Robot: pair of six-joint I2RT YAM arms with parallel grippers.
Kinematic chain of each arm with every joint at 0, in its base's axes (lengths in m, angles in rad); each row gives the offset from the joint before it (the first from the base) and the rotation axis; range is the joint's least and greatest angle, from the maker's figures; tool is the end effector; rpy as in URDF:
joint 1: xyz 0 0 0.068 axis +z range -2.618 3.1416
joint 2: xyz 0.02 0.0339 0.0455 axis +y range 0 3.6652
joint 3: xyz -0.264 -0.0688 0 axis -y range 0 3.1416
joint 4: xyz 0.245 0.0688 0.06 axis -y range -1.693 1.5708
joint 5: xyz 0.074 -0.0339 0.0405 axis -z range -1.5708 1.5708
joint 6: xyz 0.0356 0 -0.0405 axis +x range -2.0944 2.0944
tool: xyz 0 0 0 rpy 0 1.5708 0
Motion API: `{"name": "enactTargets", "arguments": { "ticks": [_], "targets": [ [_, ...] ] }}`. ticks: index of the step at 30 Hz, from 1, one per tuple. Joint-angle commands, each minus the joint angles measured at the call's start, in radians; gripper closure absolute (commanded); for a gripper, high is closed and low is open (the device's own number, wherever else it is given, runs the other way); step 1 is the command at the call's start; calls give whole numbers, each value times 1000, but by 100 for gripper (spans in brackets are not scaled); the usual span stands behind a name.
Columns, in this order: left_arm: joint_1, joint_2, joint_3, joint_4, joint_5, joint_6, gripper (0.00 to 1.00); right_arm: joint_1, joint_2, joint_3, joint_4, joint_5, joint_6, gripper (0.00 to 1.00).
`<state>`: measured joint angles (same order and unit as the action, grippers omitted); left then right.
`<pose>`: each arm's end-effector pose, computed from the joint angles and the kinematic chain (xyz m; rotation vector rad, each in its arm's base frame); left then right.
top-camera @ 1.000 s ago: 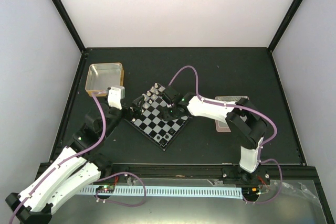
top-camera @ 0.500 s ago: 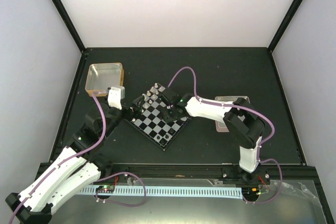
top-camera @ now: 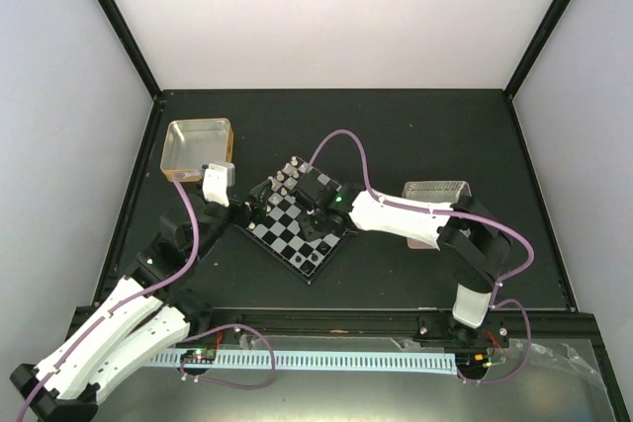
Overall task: Set up the chess pieces on the board
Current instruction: Pick up the chess piece from the chessboard, then place the chess piece on the chessboard.
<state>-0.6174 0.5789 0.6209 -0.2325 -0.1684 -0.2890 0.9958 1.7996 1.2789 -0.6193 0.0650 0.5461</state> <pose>0.1245 -0.0810 0.3075 0.1688 1.7786 -0.5090 0.2021 0.3076 0.2013 -0.5975 2.7008 0.3572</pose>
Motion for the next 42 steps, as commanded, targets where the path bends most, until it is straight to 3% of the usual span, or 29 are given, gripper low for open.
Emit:
{"name": "enactTargets", "arguments": {
  "ticks": [1,14,42],
  "targets": [
    [1,-25,34,-3,-11,3,1,43,-9,17,-42,-38,-22,95],
    [-1,-74,17,-6,-84,-13,1,98,72,41,-60,-70,-37,93],
    [-1,-62,17,-4,-74,-12,1,98,116,101,-97,-53,-64,81]
  ]
}}
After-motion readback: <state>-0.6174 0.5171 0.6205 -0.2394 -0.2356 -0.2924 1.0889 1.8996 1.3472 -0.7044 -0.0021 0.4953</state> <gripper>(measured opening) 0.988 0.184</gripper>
